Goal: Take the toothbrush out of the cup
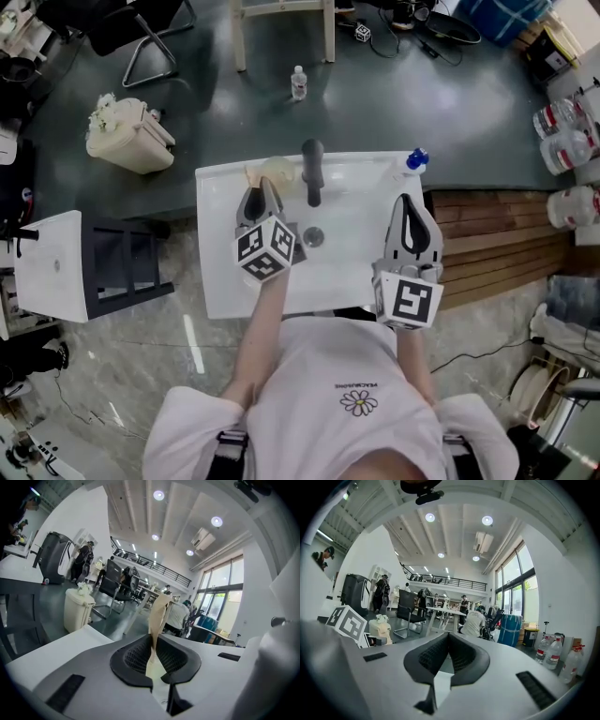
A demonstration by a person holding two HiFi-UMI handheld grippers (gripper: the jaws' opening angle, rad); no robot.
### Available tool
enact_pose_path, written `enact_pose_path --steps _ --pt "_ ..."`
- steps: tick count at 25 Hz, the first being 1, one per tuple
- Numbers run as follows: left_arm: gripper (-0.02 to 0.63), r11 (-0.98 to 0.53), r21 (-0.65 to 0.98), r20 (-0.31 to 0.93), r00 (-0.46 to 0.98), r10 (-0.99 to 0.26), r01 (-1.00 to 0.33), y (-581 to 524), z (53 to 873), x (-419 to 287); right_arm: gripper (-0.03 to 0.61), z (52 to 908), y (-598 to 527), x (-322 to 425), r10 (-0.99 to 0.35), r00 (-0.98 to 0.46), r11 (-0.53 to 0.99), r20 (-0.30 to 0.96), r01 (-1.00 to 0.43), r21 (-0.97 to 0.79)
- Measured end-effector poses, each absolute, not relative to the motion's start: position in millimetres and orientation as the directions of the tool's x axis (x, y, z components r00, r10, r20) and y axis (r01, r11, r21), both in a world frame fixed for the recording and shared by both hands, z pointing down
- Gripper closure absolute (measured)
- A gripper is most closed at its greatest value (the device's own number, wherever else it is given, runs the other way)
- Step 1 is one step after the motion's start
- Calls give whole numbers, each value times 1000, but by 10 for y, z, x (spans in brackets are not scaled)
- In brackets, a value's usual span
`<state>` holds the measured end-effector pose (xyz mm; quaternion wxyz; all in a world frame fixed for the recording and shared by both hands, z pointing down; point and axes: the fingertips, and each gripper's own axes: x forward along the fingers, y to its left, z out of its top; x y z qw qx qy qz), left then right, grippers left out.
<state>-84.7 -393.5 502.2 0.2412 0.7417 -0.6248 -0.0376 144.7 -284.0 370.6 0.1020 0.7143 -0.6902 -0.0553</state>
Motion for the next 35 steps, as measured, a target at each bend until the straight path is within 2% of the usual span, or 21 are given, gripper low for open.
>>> enact_pose_path --steps 6,21,28,35 --pt "575 -115 394 235 221 -947 -912 -3896 4938 -816 566 3747 -2858 1468 -997 33 -19 65 -977 213" --pt "575 -136 306 91 172 -981 -942 -3745 4058 -908 566 3592 -2927 1437 -1000 -11 12 7 -984 180" --pt "575 -188 226 -109 167 -980 -956 -3629 3199 -924 566 3450 -2975 1368 -998 -49 42 -38 -984 171" --pt "581 -165 28 -291 150 -945 -986 -3304 2550 -894 566 3377 -2983 1326 -995 -75 65 -59 -984 164"
